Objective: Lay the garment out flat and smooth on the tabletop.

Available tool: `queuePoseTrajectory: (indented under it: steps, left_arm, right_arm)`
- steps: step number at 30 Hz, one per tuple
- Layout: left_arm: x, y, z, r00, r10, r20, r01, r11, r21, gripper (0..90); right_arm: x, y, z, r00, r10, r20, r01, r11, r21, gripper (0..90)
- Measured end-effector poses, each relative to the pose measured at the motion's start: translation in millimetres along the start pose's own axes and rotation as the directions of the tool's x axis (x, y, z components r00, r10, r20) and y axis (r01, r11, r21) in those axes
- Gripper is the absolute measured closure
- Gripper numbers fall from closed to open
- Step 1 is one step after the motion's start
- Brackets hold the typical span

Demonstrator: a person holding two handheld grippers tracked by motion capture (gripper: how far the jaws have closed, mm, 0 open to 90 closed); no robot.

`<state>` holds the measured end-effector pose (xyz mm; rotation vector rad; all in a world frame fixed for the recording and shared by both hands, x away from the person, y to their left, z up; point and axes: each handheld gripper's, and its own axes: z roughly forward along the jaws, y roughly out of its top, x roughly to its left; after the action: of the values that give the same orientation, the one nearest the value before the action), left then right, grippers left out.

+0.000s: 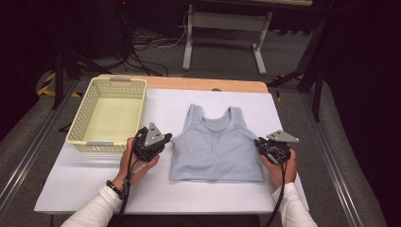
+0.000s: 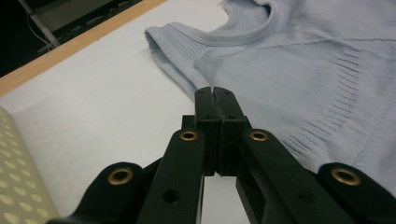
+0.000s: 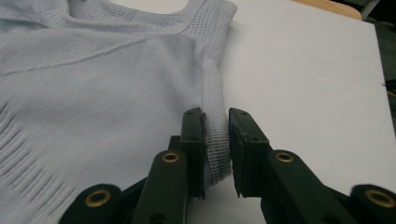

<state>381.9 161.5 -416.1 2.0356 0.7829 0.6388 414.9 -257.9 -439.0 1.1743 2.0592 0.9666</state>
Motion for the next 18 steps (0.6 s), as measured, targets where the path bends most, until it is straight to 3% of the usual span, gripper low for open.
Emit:
queuePoseTrajectory:
  steps: [3,9,11,13,15,18]
  left_arm:
    - [-3.7,0.2,-1.0,0.9999,0.007,0.012,-0.007,1.0000,-0.003,82.5]
    - [-19.3,-2.0,-6.6,0.9965,0.035,0.076,-0.034,0.9994,-0.010,69.2]
    - [-26.8,-5.0,-7.5,0.9952,0.044,0.088,-0.045,0.9990,0.001,59.4]
    - [-34.3,-9.5,-8.2,0.9913,0.048,0.123,-0.050,0.9987,0.008,51.8]
    - [-40.5,-12.8,-8.6,0.9900,0.054,0.131,-0.058,0.9979,0.030,38.9]
    - [-47.1,-20.6,-7.2,0.9802,0.028,0.196,-0.038,0.9983,0.045,30.4]
  right_arm:
    - [-2.0,-0.3,-3.1,0.9997,0.012,0.020,-0.012,1.000,-0.013,74.2]
    - [-4.8,-1.9,-8.8,0.9989,0.018,0.043,-0.017,1.000,-0.024,73.6]
    - [-6.6,-2.6,-11.4,0.9985,0.018,0.051,-0.017,0.999,-0.030,74.2]
    - [-8.0,-3.5,-13.4,0.9982,0.026,0.053,-0.024,0.999,-0.034,74.6]
    - [-8.8,-4.7,-14.9,0.9982,0.030,0.051,-0.028,0.999,-0.037,74.3]
    - [-9.0,-6.2,-16.3,0.9986,0.033,0.040,-0.032,0.999,-0.042,73.6]
